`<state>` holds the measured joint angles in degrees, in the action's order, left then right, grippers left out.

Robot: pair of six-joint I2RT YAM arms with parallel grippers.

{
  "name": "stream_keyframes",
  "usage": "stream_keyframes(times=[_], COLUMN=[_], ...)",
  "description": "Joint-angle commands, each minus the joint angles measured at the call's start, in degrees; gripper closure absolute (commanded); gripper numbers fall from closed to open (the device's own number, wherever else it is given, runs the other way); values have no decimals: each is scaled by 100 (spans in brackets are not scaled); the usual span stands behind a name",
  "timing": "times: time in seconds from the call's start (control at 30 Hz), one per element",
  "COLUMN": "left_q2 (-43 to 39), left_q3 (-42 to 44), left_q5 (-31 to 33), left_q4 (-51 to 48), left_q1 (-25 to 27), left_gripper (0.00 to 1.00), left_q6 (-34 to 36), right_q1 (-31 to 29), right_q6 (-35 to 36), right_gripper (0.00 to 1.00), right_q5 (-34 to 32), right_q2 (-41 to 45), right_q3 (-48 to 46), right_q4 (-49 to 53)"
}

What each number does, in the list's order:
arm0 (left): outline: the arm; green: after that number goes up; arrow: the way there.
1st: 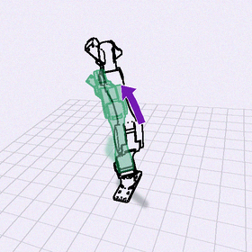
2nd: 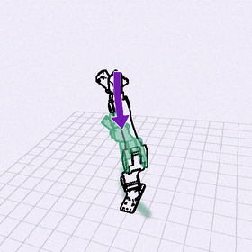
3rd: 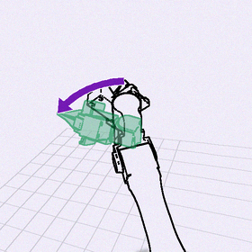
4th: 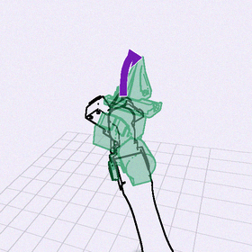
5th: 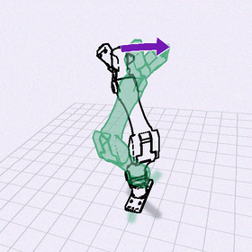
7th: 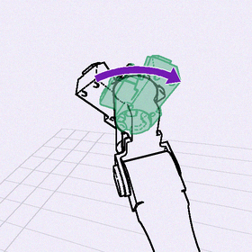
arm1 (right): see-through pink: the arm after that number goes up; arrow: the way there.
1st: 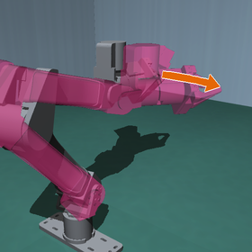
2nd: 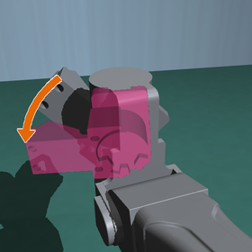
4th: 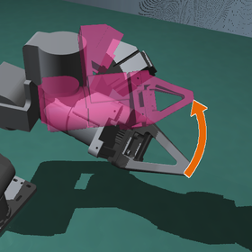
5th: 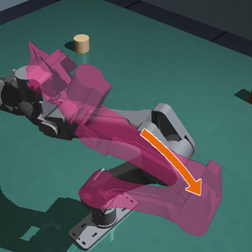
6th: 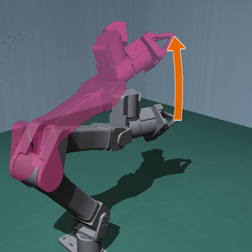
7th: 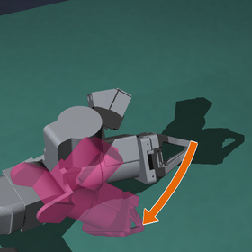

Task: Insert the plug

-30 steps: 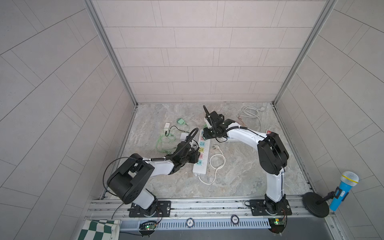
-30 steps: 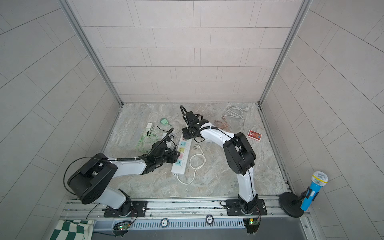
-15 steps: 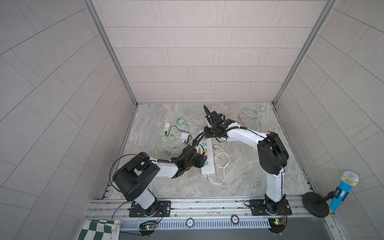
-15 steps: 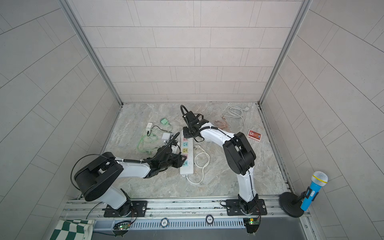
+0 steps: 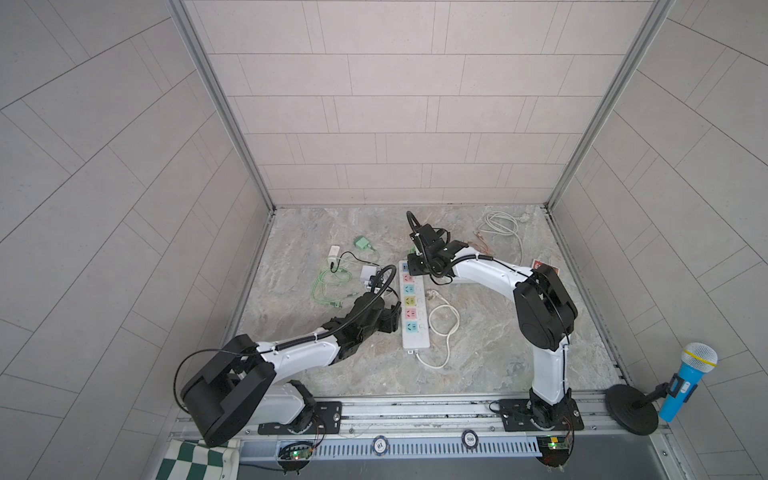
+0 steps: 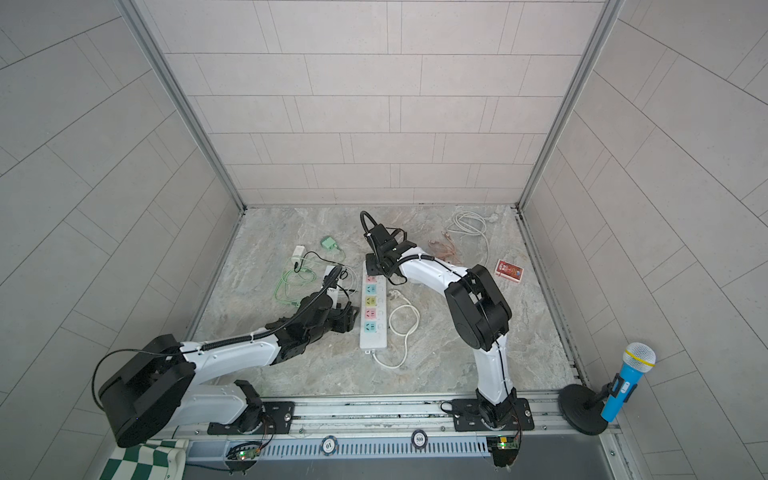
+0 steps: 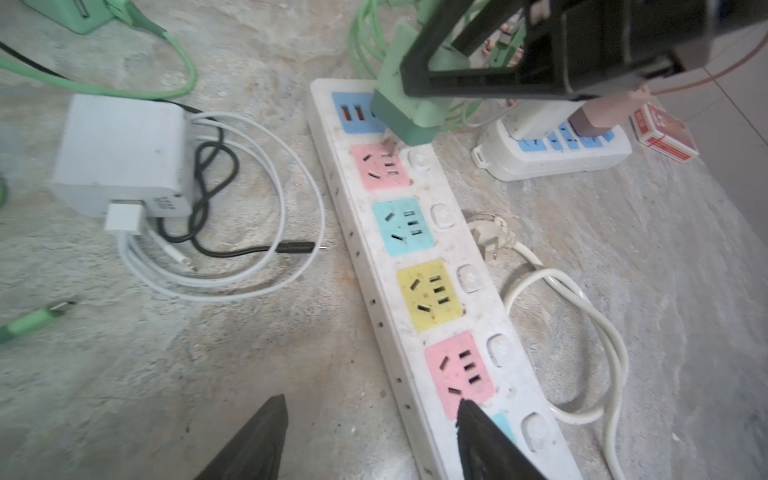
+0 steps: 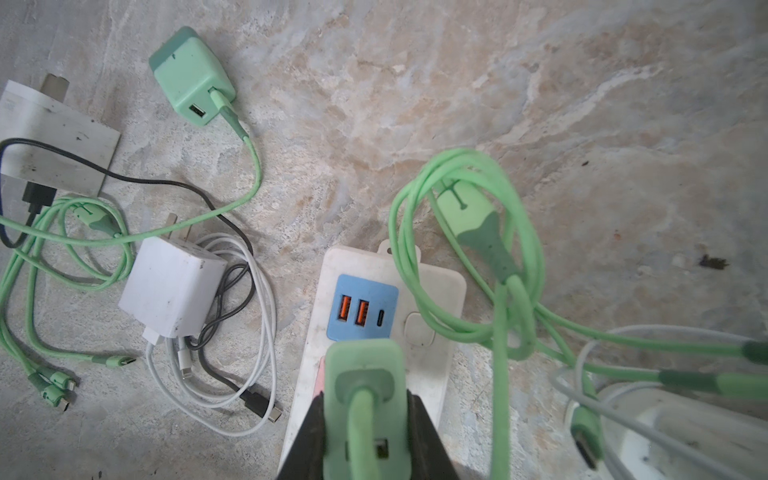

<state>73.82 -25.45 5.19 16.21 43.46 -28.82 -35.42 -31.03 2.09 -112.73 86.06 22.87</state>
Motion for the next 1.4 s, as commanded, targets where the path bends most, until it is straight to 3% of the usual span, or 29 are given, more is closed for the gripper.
stream_keyframes(times=[0.0, 0.23, 0.63, 0.9, 1.07, 1.37], left_q2=[-282, -802, -1209, -1592, -1706, -2186], left_q3=[147, 304, 233, 269, 210, 137], left_q5=[638, 1158, 1130, 1078, 1211, 1567], left_q4=[-393, -682, -1100, -1296, -1499, -2050], left_q1=[-50, -147, -312, -305, -308, -310], left_gripper=[30, 27, 27, 27, 27, 25], left_q6=[-141, -300, -438, -528, -615, -616], right_q1=[-117, -311, -623, -721, -894, -1109], right_q6=[-240, -535, -905, -1203, -1365, -1644], right_gripper=[91, 91, 91, 91, 92, 92], right_q5=[-319, -629, -1339, -1368, -1799, -2006], right_q2=[242, 176, 129, -105, -208, -549], right_q3=[-166, -207, -240, -195, -226, -461], right_q4=[46, 121, 592, 696, 803, 852])
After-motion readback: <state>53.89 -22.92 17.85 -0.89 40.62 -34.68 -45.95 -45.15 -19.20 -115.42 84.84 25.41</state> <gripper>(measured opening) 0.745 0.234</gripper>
